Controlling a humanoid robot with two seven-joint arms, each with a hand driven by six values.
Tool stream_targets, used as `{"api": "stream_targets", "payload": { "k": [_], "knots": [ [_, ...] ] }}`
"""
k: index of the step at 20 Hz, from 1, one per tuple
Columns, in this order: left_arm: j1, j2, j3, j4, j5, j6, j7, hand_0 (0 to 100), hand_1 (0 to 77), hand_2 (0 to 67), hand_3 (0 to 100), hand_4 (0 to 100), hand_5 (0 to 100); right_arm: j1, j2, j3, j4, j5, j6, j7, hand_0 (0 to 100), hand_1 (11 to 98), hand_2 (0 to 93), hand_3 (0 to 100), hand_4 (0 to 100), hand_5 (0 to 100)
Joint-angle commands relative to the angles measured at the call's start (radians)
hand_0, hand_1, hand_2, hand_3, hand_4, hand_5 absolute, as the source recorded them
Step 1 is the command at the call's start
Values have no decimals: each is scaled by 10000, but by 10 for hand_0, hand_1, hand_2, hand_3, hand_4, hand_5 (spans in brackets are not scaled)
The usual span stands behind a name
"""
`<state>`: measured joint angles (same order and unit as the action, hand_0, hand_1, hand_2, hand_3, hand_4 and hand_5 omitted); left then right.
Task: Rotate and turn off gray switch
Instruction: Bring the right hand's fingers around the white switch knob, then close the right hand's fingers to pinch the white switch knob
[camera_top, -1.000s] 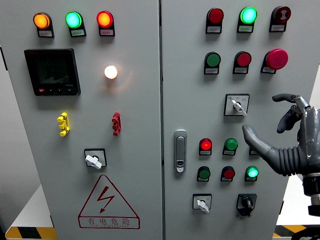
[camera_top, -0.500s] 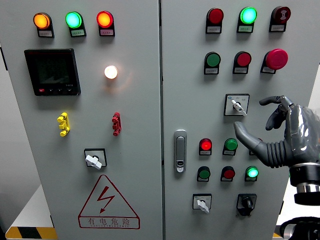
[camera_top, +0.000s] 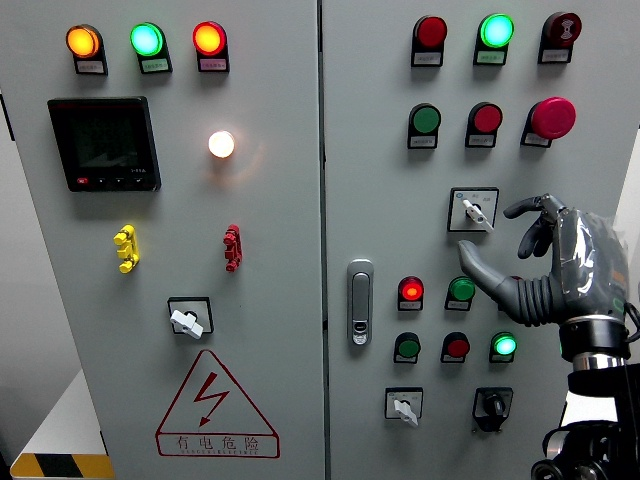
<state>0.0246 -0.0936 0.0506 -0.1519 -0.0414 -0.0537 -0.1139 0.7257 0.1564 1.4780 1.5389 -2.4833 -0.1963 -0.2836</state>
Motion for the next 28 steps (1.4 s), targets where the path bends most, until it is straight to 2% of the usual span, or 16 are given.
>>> {"api": "stream_targets", "payload": {
  "k": [1,6,9,18,26,28],
  "knots": [
    [0,0,0,0,0,0,4,0,0,101,215,119,124,197,0,-8,-355,13,-199,29,0,510,527,856,819,880],
    [0,0,0,0,0,0,4,0,0,101,215,119,124,351,15,-161,-540,213,-445,45,0,504,558,865,822,883],
    [15,0,0,0,0,0,-12,0,0,101,215,119,124,367,0,-192,-693,213,-675,75,0,495,586,871,824,885],
    [0,0,0,0,0,0,4,0,0,101,215,119,124,505,16,-299,-939,167,-982,30,0,480,621,885,830,902],
    [0,0,0,0,0,0,4,0,0,101,215,119,124,704,46,-376,-1108,90,-998,-63,0,467,629,893,833,912],
    [0,0,0,0,0,0,4,0,0,101,215,119,124,719,31,-406,-1184,59,-1013,-124,0,464,631,894,833,913]
  ]
}}
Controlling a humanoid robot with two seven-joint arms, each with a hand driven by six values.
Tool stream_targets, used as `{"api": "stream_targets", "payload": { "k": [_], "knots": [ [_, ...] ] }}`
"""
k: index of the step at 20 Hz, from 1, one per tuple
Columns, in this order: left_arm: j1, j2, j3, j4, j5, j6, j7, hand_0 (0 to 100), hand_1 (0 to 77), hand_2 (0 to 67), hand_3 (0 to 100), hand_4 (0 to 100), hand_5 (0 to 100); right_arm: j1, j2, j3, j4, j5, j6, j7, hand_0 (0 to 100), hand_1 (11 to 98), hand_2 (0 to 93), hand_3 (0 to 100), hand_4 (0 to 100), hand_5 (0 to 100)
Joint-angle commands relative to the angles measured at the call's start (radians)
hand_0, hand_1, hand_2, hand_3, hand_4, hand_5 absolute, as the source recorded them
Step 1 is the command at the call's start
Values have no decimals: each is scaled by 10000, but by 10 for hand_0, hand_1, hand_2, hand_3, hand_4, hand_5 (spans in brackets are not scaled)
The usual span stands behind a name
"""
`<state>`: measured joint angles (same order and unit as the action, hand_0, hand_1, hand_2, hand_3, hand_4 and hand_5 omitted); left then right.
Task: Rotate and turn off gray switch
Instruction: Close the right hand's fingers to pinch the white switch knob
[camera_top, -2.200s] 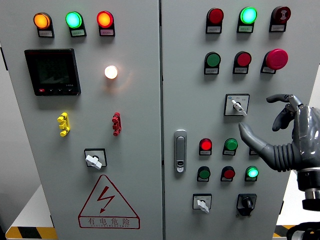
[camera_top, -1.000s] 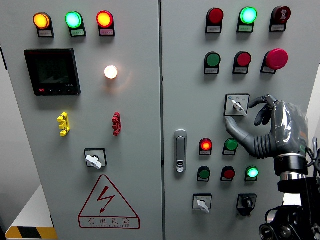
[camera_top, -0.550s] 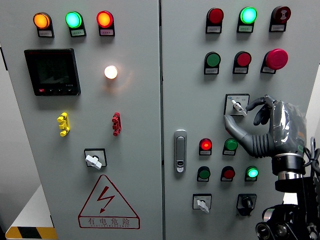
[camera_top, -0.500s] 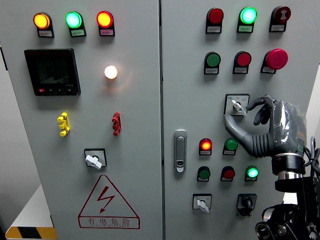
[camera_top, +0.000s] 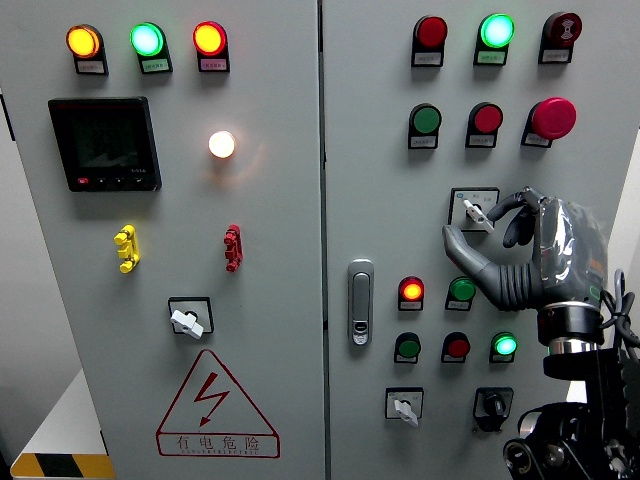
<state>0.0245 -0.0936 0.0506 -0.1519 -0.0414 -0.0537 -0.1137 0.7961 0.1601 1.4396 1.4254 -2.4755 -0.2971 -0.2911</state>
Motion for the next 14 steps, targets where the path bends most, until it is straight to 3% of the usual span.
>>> {"api": "stream_targets", "payload": {
  "k": [1,14],
  "knots": [
    [0,0,0,0,0,0,2,0,0,101,215,119,124,31,-6,-7,-80,-34,-36,-50,0,463,633,894,833,914],
    [0,0,0,0,0,0,2,0,0,101,214,119,124,92,10,-145,-310,-80,-342,-50,0,447,676,916,828,921]
  ]
}}
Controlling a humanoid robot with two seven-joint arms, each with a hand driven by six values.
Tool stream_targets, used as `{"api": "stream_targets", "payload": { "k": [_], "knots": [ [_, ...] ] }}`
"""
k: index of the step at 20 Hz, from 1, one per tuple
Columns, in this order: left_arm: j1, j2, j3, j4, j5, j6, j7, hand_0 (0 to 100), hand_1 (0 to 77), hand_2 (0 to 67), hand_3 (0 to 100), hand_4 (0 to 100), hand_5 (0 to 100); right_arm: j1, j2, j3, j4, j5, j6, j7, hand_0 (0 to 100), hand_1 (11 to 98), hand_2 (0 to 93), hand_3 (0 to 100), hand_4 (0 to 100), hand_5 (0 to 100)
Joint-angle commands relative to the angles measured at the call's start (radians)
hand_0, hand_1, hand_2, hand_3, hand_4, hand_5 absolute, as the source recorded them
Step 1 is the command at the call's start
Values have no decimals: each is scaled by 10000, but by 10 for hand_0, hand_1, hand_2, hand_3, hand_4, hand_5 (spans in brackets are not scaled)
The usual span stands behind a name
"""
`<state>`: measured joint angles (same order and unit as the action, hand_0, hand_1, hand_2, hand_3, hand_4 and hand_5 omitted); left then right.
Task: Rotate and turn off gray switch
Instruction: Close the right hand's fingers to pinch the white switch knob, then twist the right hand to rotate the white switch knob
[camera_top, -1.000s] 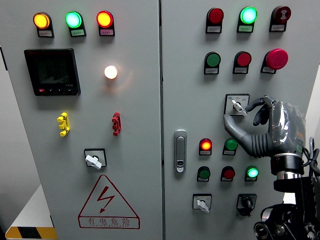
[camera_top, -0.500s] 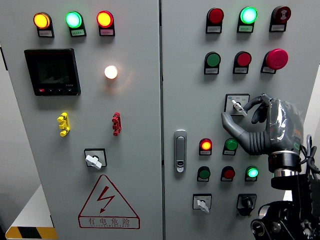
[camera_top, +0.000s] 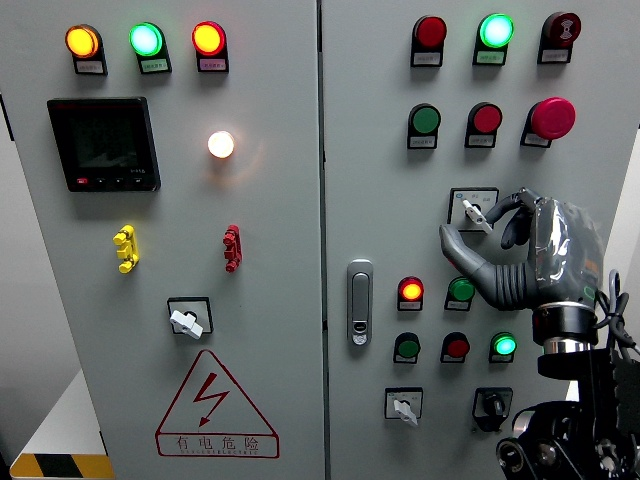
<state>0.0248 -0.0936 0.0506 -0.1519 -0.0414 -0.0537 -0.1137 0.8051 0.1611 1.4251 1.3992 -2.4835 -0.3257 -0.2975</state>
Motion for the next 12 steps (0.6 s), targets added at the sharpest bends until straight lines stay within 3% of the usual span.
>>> {"api": "stream_targets", "payload": {
  "k": [1,12],
  "knots": [
    [-3,0,0,0,0,0,2,0,0,101,214,119,124,18,0,0,-78,0,-117,15,0,435,682,919,827,921],
    [-3,0,0,0,0,0,-13,0,0,101,215,119,124,156,0,-15,-263,-230,-240,-16,0,424,718,932,827,926]
  ]
}}
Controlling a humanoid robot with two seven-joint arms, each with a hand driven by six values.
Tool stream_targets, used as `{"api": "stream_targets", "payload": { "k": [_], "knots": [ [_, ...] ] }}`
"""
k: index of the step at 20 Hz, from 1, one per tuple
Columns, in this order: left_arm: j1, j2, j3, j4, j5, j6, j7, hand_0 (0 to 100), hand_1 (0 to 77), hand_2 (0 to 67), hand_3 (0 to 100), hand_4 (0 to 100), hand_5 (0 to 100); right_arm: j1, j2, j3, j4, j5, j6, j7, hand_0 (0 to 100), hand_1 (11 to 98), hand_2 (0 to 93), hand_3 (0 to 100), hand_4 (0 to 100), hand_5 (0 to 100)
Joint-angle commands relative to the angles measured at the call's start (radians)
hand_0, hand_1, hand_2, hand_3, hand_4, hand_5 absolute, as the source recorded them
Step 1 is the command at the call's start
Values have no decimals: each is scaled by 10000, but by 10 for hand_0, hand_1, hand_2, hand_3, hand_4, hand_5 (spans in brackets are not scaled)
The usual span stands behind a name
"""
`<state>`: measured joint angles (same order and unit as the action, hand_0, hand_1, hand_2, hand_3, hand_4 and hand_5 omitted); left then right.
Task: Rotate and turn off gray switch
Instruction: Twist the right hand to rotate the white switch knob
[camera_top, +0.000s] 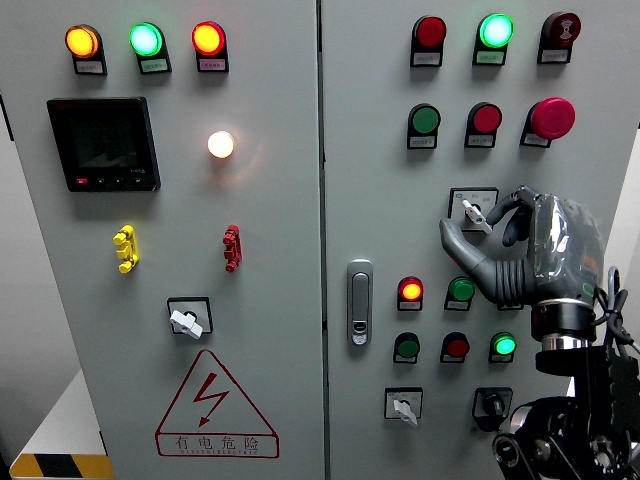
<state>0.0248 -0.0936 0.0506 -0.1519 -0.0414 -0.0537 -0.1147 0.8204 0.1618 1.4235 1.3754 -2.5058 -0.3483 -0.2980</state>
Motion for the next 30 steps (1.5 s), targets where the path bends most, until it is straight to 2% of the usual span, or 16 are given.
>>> {"api": "stream_targets", "payload": {
  "k": [1,5,9,11,12,13,16,30],
  "knots": [
    [-2,0,0,0,0,0,-4,0,0,101,215,119,124,2,8,0,-40,-7,-14,3,0,425,718,932,827,925],
    [-2,0,0,0,0,0,12,0,0,101,215,119,124,2,8,0,-86,-22,-76,4,0,432,721,934,827,920],
    [13,0,0,0,0,0,-4,0,0,101,215,119,124,18,8,-15,-101,-22,-91,4,64,429,723,934,829,915],
    [-2,0,0,0,0,0,12,0,0,101,215,119,124,3,8,-15,-117,-22,-91,4,146,428,719,934,831,913],
    [-2,0,0,0,0,0,12,0,0,101,215,119,124,2,-7,-15,-117,-22,-91,4,226,431,714,934,832,911],
    [-2,0,0,0,0,0,12,0,0,101,215,119,124,2,8,-15,-132,-22,-91,4,379,418,704,934,832,910],
    [-2,0,0,0,0,0,-4,0,0,101,214,119,124,18,-7,-61,-163,-22,-91,4,464,402,690,934,833,908],
    [13,0,0,0,0,0,-4,0,0,101,215,119,124,110,8,-76,-239,-83,-137,4,527,389,681,936,832,884]
  ]
}}
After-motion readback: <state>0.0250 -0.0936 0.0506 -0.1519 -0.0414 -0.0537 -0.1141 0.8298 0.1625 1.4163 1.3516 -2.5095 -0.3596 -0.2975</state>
